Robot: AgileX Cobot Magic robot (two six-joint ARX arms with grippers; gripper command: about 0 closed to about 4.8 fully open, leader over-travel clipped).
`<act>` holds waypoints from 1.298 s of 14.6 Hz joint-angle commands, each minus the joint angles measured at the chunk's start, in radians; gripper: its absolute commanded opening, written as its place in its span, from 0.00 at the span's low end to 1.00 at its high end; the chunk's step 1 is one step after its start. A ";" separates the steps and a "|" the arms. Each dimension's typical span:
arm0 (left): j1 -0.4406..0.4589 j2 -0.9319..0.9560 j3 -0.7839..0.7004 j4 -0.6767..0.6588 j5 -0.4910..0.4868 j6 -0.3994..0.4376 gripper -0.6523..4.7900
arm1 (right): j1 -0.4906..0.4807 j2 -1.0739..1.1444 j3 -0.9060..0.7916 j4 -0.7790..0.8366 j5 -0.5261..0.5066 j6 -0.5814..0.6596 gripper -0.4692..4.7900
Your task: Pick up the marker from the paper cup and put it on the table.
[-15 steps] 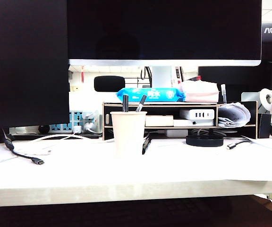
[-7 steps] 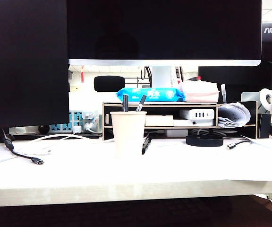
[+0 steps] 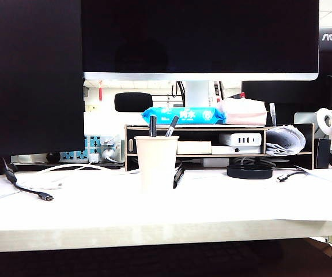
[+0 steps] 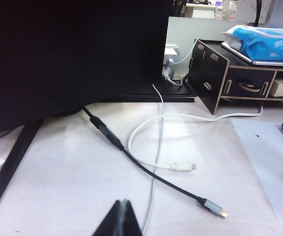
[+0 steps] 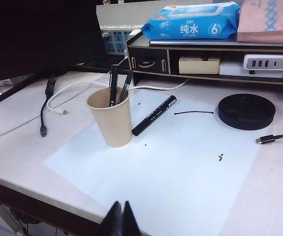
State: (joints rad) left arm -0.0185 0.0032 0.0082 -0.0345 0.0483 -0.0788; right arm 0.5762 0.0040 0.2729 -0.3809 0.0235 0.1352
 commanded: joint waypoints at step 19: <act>-0.054 0.000 0.001 0.014 0.000 -0.007 0.11 | 0.001 0.000 0.003 0.012 0.000 0.003 0.08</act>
State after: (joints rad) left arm -0.0734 0.0032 0.0082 -0.0227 0.0433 -0.0830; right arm 0.5758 0.0040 0.2729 -0.3809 0.0235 0.1349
